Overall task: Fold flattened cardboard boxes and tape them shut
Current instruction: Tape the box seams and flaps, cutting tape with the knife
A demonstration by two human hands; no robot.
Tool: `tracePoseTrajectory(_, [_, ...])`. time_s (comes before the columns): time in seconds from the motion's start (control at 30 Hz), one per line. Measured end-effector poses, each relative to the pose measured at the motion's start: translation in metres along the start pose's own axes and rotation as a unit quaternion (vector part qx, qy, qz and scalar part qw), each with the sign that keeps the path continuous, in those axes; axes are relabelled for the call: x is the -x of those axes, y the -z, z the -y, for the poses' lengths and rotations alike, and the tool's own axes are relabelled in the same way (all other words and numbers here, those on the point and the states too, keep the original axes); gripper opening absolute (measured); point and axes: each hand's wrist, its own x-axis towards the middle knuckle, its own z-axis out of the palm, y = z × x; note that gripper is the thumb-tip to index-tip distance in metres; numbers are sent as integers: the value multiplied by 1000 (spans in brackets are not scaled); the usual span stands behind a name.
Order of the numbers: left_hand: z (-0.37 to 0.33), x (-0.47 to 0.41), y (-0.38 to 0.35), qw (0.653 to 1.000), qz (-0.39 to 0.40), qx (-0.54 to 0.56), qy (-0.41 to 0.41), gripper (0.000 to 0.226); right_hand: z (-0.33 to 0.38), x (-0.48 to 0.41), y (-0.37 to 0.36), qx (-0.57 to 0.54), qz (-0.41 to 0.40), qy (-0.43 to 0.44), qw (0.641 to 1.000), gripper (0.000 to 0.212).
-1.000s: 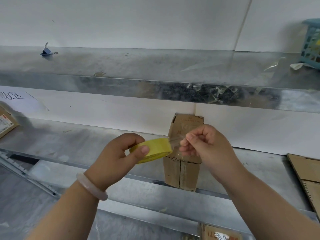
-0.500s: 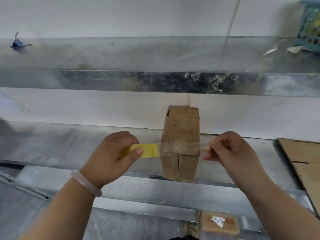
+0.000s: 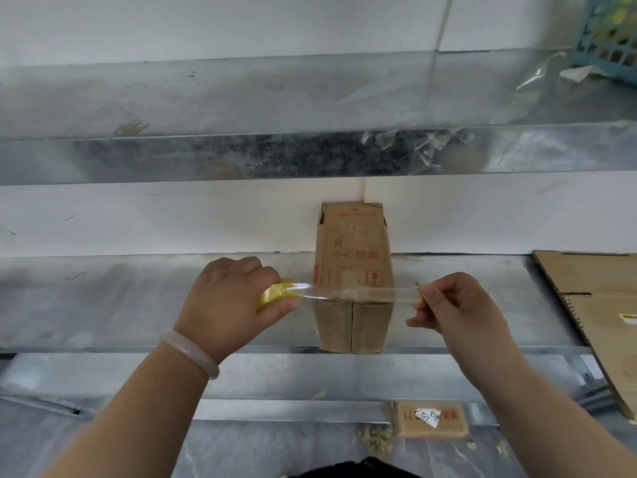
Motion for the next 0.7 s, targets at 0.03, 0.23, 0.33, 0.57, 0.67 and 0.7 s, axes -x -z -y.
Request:
tracePoseTrajectory(0.03, [0, -1, -3, 1000, 4, -2, 0, 51, -2, -1, -1, 1, -3, -5, 1000, 9])
tracePoseTrajectory(0.23, [0, -4, -17, 1000, 20, -5, -5, 52, -14, -8, -8, 0, -12, -22, 1000, 9])
tracePoseTrajectory(0.33, [2, -6, -23, 1000, 27, 2, -3, 53, -19, -13, -11, -14, -13, -35, 999, 10])
tracePoseTrajectory(0.57, [1, -9, -38, 998, 31, 47, -10, 66, -40, -7, -32, -79, -20, -54, 995, 14])
tracePoseTrajectory(0.67, [-1, -9, -42, 997, 41, 63, -8, 66, -47, -5, -40, -132, -33, -57, 989, 15])
tracePoseTrajectory(0.7, [-1, -9, -43, 997, 42, 64, -8, 66, -49, -6, -43, -154, -34, -64, 985, 14])
